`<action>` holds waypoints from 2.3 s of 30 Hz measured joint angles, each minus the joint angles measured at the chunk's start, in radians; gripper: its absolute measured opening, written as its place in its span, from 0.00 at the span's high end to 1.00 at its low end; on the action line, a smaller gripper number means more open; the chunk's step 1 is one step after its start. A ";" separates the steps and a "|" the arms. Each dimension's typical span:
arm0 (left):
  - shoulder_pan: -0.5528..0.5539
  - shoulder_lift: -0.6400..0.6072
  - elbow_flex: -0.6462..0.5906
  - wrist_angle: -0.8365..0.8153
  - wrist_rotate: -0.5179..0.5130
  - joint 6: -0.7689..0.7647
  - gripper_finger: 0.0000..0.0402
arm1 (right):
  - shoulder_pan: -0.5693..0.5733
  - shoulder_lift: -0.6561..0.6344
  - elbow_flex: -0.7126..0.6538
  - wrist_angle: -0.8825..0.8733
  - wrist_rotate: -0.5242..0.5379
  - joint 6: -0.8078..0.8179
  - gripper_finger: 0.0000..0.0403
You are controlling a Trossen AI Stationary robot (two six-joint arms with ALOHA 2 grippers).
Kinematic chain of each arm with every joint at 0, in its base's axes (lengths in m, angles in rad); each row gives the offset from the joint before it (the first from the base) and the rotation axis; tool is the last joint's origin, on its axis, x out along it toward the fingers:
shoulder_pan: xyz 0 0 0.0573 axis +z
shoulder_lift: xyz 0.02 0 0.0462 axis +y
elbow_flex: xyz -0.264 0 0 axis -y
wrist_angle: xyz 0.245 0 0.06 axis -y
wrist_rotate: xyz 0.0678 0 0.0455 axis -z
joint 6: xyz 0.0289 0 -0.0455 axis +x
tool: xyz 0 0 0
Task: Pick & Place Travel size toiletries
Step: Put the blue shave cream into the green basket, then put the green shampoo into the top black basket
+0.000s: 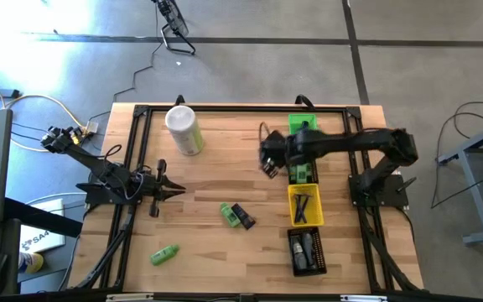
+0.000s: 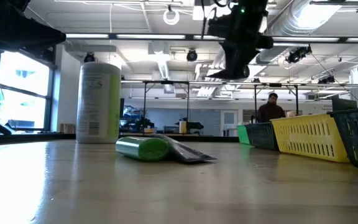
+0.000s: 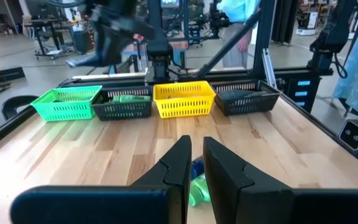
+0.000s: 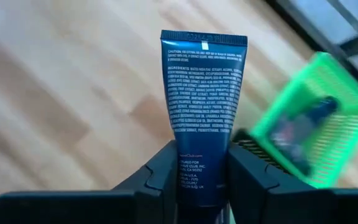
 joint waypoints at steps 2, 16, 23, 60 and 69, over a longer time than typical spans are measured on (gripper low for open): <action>0.000 0.000 0.000 0.000 0.000 0.000 0.91 | -0.040 -0.019 -0.023 0.003 0.005 -0.021 0.75; 0.000 0.000 0.000 -0.001 -0.001 0.000 0.91 | -0.399 -0.136 -0.332 0.178 -0.141 -0.162 0.76; 0.000 0.000 0.000 -0.001 -0.004 0.000 0.91 | -0.521 -0.136 -0.373 0.264 -0.212 -0.224 0.75; 0.000 0.000 0.000 0.007 -0.003 0.402 0.91 | -0.121 -0.340 -0.371 0.807 -0.471 -0.280 0.78; 0.000 0.000 0.000 0.008 -0.003 0.402 0.91 | 0.033 -0.328 -0.371 0.989 -0.417 -0.348 0.87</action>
